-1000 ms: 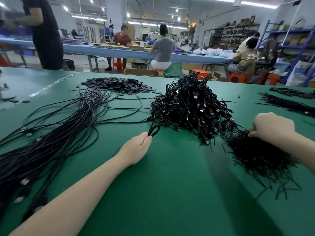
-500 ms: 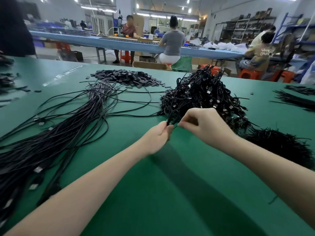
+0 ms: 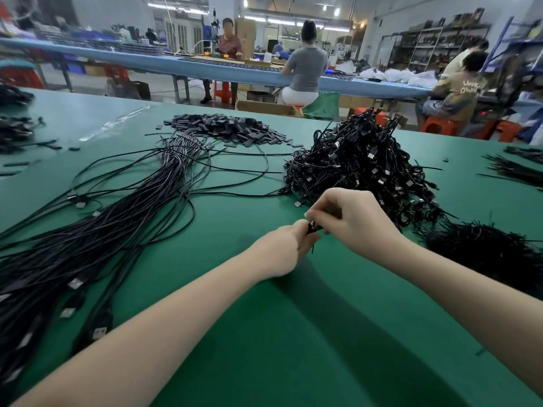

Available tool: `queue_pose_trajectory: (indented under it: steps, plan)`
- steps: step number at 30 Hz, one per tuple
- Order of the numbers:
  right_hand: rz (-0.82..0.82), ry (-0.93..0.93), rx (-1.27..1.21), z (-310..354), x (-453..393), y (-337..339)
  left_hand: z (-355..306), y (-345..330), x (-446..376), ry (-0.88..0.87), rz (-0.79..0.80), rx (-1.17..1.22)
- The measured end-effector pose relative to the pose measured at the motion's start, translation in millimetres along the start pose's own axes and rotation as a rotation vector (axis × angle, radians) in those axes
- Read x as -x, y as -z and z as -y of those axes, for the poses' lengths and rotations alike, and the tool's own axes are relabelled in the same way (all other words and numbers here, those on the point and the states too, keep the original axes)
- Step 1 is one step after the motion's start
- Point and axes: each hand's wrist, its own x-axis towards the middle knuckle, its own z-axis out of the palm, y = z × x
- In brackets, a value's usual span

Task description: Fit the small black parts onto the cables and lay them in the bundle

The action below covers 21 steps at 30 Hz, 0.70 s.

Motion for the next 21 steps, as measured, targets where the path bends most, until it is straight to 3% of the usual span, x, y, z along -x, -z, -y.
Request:
queue_pose_trajectory:
  steps: [3, 6, 7, 8, 11, 13, 15, 17, 21]
  plan:
    - [0.049, 0.03, 0.054, 4.5, 1.1, 6.6, -1.3, -2.7, -0.8, 0.012, -0.015, -0.131]
    - [0.134, 0.362, 0.626, 6.9, -7.6, 20.5, -6.0, -8.1, -1.4, -0.086, -0.054, -0.585]
    - [0.197, 0.424, 0.695, 6.0, -13.1, 25.6, -7.6, -8.8, 0.0, -0.164, -0.088, -0.673]
    - [0.3, 0.389, 0.654, 4.6, -19.0, 32.1, -9.3, -8.2, 1.3, -0.251, -0.121, -0.711]
    - [0.59, 0.045, 0.231, -16.0, -28.6, 46.9, -11.1, -8.6, 6.9, -0.514, -0.229, -0.727]
    - [0.693, -0.211, -0.083, -31.9, -21.5, 46.3, -13.6, -10.9, 8.9, -0.562, -0.288, -0.587]
    - [0.597, -0.386, -0.475, -44.3, -9.9, 30.1, -16.3, -15.4, 10.3, -0.431, -0.223, -0.226]
    - [0.352, -0.474, -0.752, -44.7, -1.1, 6.2, -14.9, -17.7, 6.3, -0.208, -0.237, 0.167]
    - [-0.14, -0.454, -0.788, -30.5, 1.8, -41.1, -14.5, -15.3, 1.0, 0.005, -0.333, 0.515]
